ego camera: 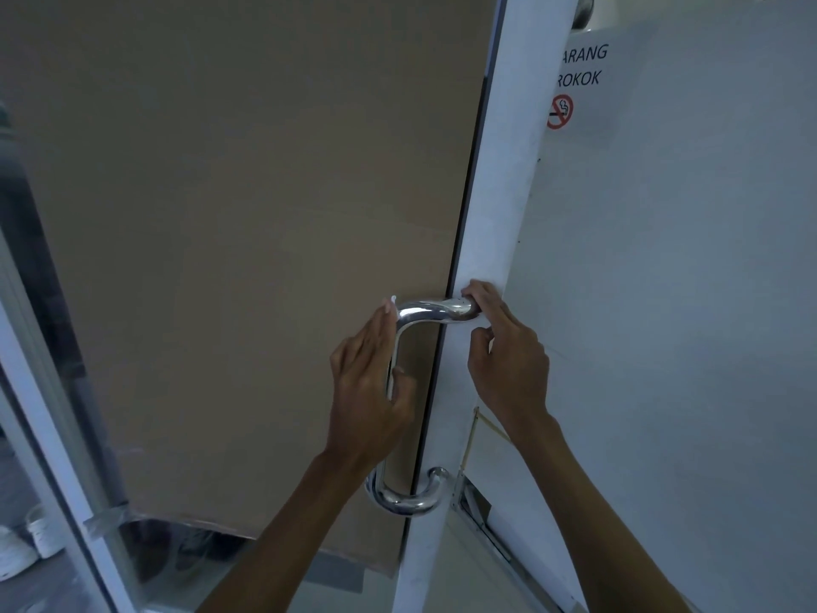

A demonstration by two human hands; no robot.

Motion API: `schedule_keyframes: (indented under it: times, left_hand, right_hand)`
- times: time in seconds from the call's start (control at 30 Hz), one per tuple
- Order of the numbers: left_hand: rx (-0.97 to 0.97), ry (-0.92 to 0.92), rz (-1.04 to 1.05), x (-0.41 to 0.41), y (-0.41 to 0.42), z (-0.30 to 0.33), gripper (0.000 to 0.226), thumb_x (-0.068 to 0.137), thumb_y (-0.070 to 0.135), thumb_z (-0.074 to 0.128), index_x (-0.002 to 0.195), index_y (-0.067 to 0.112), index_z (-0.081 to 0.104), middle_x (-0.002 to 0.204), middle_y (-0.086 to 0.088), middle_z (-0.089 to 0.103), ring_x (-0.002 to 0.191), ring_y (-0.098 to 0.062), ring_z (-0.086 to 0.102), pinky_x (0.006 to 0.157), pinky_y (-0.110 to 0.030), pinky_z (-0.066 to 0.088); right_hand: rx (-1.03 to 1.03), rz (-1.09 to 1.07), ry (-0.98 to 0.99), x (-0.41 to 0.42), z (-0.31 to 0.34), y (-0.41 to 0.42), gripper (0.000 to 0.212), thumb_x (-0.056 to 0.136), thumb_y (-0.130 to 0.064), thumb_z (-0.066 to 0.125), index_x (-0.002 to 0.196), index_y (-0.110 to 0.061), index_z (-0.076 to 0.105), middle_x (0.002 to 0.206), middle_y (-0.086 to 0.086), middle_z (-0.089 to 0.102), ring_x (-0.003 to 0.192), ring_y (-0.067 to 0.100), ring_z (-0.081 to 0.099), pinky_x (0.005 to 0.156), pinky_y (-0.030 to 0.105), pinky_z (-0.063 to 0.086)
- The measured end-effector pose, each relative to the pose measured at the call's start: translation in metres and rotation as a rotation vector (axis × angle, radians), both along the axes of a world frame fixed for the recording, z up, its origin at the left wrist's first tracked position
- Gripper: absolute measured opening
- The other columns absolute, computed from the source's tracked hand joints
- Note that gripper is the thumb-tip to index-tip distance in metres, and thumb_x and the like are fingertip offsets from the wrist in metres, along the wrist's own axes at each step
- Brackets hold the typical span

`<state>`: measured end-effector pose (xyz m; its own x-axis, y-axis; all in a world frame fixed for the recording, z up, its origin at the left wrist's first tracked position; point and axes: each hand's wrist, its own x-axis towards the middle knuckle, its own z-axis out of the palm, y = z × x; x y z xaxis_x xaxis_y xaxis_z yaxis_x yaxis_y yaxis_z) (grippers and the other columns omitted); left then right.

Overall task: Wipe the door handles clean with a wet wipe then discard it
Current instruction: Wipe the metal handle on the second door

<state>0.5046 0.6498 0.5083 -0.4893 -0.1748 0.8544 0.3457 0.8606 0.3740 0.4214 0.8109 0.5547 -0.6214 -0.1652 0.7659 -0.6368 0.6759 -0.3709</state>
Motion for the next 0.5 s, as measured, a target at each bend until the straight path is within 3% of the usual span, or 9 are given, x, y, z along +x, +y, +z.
schedule_keyframes:
  times: [0.17,0.37,0.5]
  left_hand:
    - [-0.246,0.044,0.041,-0.008,-0.002,0.017,0.071,0.09,0.003,0.055,0.158,0.004,0.037,0.167,-0.005,0.035,0.156,-0.02,0.031,0.118,-0.049,0.035]
    - [-0.129,-0.003,0.085,0.003,0.001,-0.012,0.081,0.088,-0.005,0.059,0.162,0.003,0.027,0.172,-0.009,0.023,0.159,-0.023,0.022,0.119,-0.055,0.033]
    - [-0.091,-0.013,0.084,-0.001,0.006,0.003,0.078,0.09,0.004,0.053,0.163,0.005,0.026,0.171,-0.005,0.025,0.159,-0.019,0.022,0.123,-0.049,0.028]
  right_hand:
    - [0.011,-0.004,0.008,0.002,0.002,0.002,0.061,0.093,-0.003,0.051,0.146,-0.034,0.058,0.144,-0.015,0.064,0.053,0.004,0.046,0.049,0.011,0.026]
    - [0.002,0.012,0.017,-0.001,0.002,0.002,0.06,0.094,-0.002,0.053,0.146,-0.032,0.059,0.144,-0.014,0.064,0.053,-0.001,0.046,0.051,0.008,0.027]
    - [-0.033,0.038,-0.001,0.001,0.0,-0.001,0.062,0.093,-0.001,0.052,0.145,-0.034,0.058,0.151,-0.019,0.058,0.052,0.003,0.048,0.05,0.011,0.032]
